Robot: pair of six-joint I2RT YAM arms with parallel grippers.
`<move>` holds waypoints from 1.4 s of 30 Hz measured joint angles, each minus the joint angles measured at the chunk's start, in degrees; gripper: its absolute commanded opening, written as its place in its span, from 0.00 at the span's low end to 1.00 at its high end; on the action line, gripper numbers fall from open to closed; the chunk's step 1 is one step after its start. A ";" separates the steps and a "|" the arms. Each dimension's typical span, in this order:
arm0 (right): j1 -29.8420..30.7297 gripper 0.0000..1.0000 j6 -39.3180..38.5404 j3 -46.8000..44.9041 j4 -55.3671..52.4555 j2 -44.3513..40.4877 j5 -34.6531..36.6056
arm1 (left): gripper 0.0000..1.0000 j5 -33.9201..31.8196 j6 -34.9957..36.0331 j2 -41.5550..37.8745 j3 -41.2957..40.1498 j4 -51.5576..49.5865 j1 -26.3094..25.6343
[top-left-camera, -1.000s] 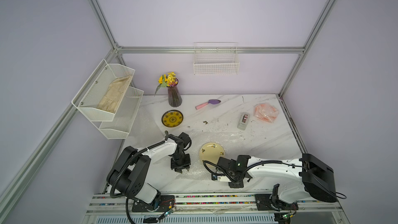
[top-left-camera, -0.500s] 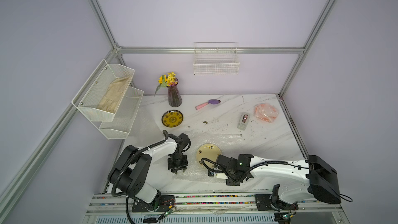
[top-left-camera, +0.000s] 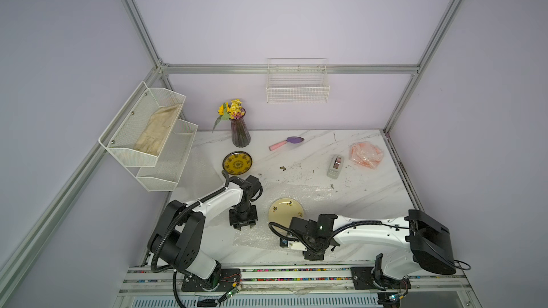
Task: Wrap dinner plates in bubble wrap
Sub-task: Wrap the plate in the bubble wrap.
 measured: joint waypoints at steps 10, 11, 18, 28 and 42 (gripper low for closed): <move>3.43 0.00 2.84 1.03 1.75 5.01 4.70 | 0.41 2.14 1.42 0.00 -0.13 1.07 4.48; 3.48 0.00 2.91 0.94 1.73 4.79 5.05 | 0.41 3.02 1.42 0.00 -0.70 1.77 4.35; 1.79 0.00 2.82 0.31 -0.24 -0.33 5.92 | 0.34 5.88 0.79 0.48 -7.56 4.57 3.15; -8.41 0.00 2.80 1.27 -2.05 -5.64 -0.83 | 0.38 2.99 0.15 -0.81 -5.40 2.43 0.55; -28.24 0.00 20.98 3.82 1.57 -1.66 -18.62 | 0.35 7.50 2.97 -6.32 13.55 2.51 -10.75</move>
